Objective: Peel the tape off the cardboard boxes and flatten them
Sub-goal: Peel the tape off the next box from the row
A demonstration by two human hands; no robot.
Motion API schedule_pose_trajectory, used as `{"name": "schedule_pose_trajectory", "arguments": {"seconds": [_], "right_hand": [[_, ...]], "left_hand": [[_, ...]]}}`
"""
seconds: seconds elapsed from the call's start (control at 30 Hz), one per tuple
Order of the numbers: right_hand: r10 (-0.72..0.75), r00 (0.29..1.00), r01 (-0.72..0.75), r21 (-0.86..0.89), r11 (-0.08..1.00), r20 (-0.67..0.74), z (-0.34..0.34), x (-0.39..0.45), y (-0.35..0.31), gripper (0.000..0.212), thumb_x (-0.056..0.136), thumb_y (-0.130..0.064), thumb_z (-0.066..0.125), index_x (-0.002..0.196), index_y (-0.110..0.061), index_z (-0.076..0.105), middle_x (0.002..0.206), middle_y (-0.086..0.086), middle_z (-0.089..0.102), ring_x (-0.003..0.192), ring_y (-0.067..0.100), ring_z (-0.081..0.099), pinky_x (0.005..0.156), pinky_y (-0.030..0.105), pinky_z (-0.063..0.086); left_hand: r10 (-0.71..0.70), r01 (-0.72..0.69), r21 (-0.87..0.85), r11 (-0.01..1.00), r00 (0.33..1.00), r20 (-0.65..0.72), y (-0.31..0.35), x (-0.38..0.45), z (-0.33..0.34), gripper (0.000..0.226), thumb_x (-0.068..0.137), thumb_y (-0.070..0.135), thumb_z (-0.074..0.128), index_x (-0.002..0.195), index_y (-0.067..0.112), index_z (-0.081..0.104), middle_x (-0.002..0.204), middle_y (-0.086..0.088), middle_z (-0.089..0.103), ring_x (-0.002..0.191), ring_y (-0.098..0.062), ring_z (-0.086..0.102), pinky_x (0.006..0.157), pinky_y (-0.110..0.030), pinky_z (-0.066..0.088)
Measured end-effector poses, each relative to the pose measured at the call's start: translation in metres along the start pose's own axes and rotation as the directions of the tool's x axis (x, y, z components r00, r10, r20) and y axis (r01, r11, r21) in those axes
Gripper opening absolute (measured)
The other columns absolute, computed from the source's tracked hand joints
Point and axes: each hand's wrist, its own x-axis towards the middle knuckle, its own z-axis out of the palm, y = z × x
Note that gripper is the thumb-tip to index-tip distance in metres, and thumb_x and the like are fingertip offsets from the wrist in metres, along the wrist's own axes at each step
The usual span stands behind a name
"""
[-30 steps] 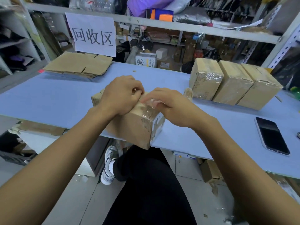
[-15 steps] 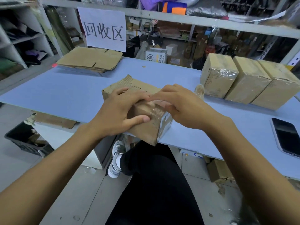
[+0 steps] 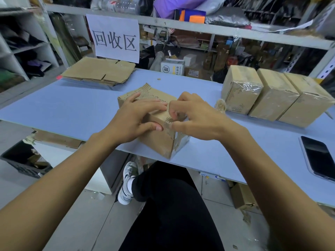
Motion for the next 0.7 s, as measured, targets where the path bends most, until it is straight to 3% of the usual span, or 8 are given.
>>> {"name": "schedule_pose_trajectory", "arguments": {"seconds": [0.17, 0.33, 0.47, 0.57, 0.7], "right_hand": [[0.018, 0.998, -0.027, 0.148, 0.989, 0.062, 0.004, 0.006, 0.008, 0.026, 0.091, -0.024, 0.069, 0.075, -0.025, 0.048, 0.104, -0.004, 0.046, 0.105, 0.017, 0.040, 0.100, 0.041, 0.034], [-0.019, 1.000, 0.017, 0.396, 0.918, 0.003, 0.010, -0.006, 0.024, 0.026, 0.090, -0.016, 0.073, 0.077, -0.021, 0.051, 0.100, -0.007, 0.046, 0.093, 0.006, 0.044, 0.082, 0.028, 0.037], [-0.078, 0.996, 0.092, 0.522, 0.848, -0.049, 0.011, -0.014, 0.034, 0.025, 0.087, -0.011, 0.073, 0.076, -0.015, 0.051, 0.115, 0.002, 0.053, 0.105, 0.012, 0.051, 0.088, 0.030, 0.043], [-0.061, 0.989, 0.137, 0.674, 0.726, -0.135, 0.001, -0.027, 0.051, 0.022, 0.087, -0.010, 0.066, 0.077, -0.007, 0.047, 0.128, 0.001, 0.059, 0.120, 0.014, 0.057, 0.096, 0.028, 0.047], [0.069, 0.986, 0.044, 0.643, 0.764, -0.149, -0.003, -0.041, 0.058, 0.026, 0.085, -0.021, 0.073, 0.074, -0.020, 0.050, 0.137, -0.005, 0.058, 0.123, 0.008, 0.060, 0.094, 0.027, 0.048]], "left_hand": [[-0.008, 0.007, -0.051, 0.999, 1.000, -0.021, 0.000, 0.001, 0.001, 0.061, 0.075, 0.061, 0.065, 0.124, 0.026, 0.068, 0.133, 0.022, 0.056, 0.133, -0.003, 0.049, 0.121, -0.044, 0.015], [-0.010, 0.010, -0.086, 0.996, 1.000, 0.007, -0.002, 0.004, -0.003, 0.053, 0.074, 0.060, 0.066, 0.121, 0.036, 0.064, 0.134, 0.018, 0.061, 0.133, 0.000, 0.049, 0.122, -0.039, 0.014], [0.000, 0.002, -0.109, 0.994, 1.000, 0.023, -0.003, 0.004, -0.005, 0.054, 0.076, 0.060, 0.067, 0.122, 0.032, 0.065, 0.136, 0.021, 0.059, 0.134, 0.003, 0.046, 0.122, -0.038, 0.014], [0.023, -0.016, -0.127, 0.992, 0.998, 0.053, -0.004, 0.001, -0.012, 0.053, 0.077, 0.057, 0.068, 0.121, 0.027, 0.066, 0.137, 0.020, 0.059, 0.134, 0.004, 0.046, 0.122, -0.040, 0.015], [-0.033, 0.048, -0.145, 0.988, 0.994, 0.103, 0.011, 0.005, -0.020, 0.051, 0.079, 0.064, 0.058, 0.110, 0.025, 0.067, 0.133, 0.020, 0.061, 0.126, 0.008, 0.048, 0.120, -0.044, 0.018]]}}
